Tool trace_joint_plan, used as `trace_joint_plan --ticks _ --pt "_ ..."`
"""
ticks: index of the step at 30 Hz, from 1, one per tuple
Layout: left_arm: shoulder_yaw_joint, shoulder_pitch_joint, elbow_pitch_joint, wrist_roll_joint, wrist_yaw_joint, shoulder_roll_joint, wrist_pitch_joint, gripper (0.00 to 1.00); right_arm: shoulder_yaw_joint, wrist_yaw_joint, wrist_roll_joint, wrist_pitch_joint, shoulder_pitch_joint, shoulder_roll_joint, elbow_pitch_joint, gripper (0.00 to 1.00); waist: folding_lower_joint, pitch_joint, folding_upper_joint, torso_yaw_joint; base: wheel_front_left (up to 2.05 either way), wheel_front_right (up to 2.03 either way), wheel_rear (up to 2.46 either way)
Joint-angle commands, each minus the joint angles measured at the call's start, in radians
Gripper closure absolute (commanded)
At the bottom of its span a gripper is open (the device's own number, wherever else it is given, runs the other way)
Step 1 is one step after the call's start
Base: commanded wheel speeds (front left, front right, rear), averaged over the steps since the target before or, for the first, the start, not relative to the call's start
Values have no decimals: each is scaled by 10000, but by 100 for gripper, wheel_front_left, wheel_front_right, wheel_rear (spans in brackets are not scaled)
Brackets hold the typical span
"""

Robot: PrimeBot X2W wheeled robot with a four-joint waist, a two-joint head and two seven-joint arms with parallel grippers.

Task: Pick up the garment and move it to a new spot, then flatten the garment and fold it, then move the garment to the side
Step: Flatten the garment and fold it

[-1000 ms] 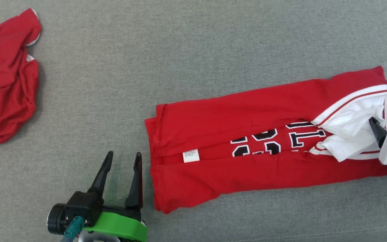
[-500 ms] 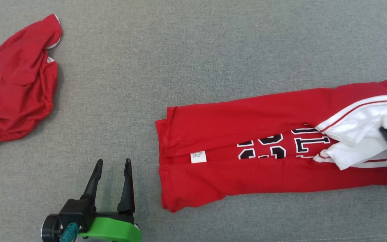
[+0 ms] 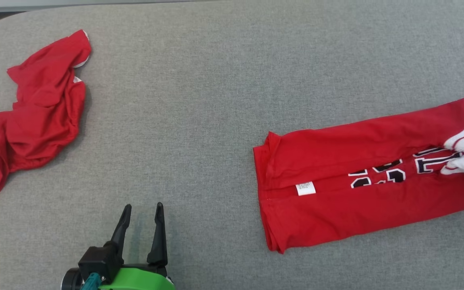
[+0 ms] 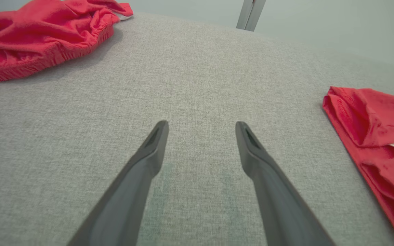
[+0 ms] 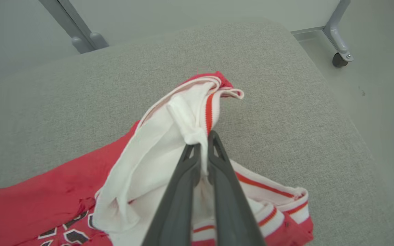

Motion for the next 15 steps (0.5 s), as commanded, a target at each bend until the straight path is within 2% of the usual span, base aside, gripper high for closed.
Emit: trace_joint_plan --ticks 1,6,9,12,15 --pt "69 182 119 4 -82 -69 -29 0 303 0 232 180 297 -32 -413 100 0 -191 0 114 0 0 0" --pt "158 129 439 -36 -236 -174 -29 0 1911 0 791 881 1110 201 -1973 100 0 -324 0 219 0 0 0" --pt "215 48 591 -40 -272 -206 -29 0 3188 0 653 951 1391 854 -2568 100 0 -313 0 212 0 0 0" --pt "204 -45 768 -33 -329 -215 -29 0 4401 0 390 738 1376 1602 -2437 100 0 -307 0 218 0 0 0" --pt "187 -143 977 37 -357 -209 -29 0 5430 0 79 191 1218 2398 -1796 100 0 -369 0 306 0 0 0"
